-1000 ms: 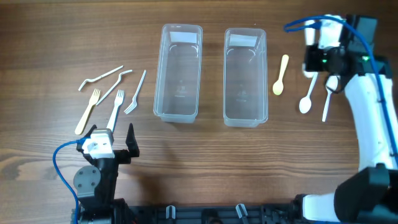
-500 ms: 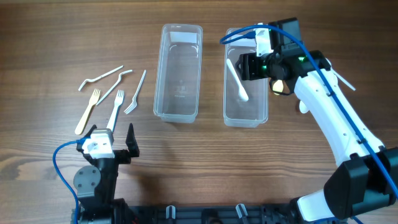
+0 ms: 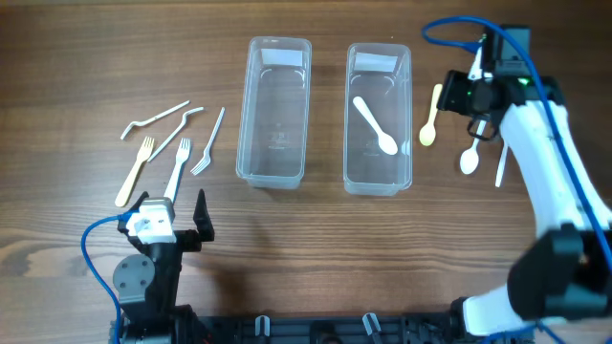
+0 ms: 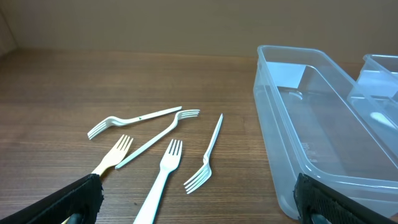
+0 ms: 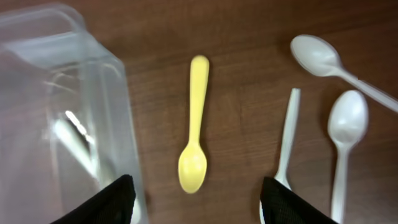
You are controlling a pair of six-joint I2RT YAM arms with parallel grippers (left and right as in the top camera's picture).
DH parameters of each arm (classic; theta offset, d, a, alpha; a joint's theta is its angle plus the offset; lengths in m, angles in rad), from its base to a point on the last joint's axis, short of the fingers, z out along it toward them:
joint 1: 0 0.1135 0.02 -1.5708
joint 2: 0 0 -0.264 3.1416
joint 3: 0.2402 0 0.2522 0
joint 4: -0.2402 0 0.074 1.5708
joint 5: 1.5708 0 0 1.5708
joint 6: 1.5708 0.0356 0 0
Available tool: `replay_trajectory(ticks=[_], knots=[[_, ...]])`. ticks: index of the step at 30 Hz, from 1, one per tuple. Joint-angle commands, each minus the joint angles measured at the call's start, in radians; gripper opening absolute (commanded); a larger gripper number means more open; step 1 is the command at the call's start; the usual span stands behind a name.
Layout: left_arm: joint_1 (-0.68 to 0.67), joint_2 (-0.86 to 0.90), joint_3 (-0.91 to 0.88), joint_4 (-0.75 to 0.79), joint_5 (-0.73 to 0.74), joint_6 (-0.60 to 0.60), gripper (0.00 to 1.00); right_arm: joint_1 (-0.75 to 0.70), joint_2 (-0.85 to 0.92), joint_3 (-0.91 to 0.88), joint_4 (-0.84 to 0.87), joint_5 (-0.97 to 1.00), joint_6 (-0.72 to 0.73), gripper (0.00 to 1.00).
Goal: Pack container
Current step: 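Grasp the yellow spoon with the right gripper and drop it in the right container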
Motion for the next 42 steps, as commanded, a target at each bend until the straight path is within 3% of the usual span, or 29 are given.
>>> replay_trajectory(ticks=[1, 20, 21, 23, 24, 27, 29, 33, 38, 42], knots=[[-0.002, -0.007, -0.005, 0.003, 0.012, 0.019, 1.0, 0.002, 0.119, 0.003, 0.052, 0.012, 0.038, 0.64], [-0.002, -0.007, -0.005, 0.003, 0.012, 0.019, 1.0, -0.055, 0.428, 0.002, 0.198, -0.077, 0.051, 0.64], [-0.002, -0.007, -0.005, 0.003, 0.012, 0.019, 1.0, -0.055, 0.43, 0.002, 0.194, -0.077, 0.051, 0.57], [-0.002, -0.007, -0.005, 0.003, 0.012, 0.019, 1.0, -0.055, 0.43, 0.002, 0.19, -0.077, 0.034, 0.23], [-0.002, -0.007, -0.005, 0.003, 0.012, 0.019, 1.0, -0.055, 0.43, 0.002, 0.186, -0.077, 0.034, 0.18], [-0.002, -0.007, -0.005, 0.003, 0.012, 0.019, 1.0, -0.055, 0.43, 0.002, 0.175, -0.077, 0.024, 0.16], [-0.002, -0.007, -0.005, 0.003, 0.012, 0.019, 1.0, -0.055, 0.43, 0.002, 0.163, -0.076, 0.003, 0.04], [-0.002, -0.007, -0.005, 0.003, 0.012, 0.019, 1.0, -0.055, 0.391, 0.018, 0.115, -0.061, -0.027, 0.04], [-0.002, -0.007, -0.005, 0.003, 0.012, 0.019, 1.0, -0.055, 0.148, 0.106, 0.013, 0.008, -0.075, 0.04], [-0.002, -0.007, -0.005, 0.003, 0.012, 0.019, 1.0, -0.027, -0.045, 0.106, -0.016, -0.05, -0.1, 0.04]])
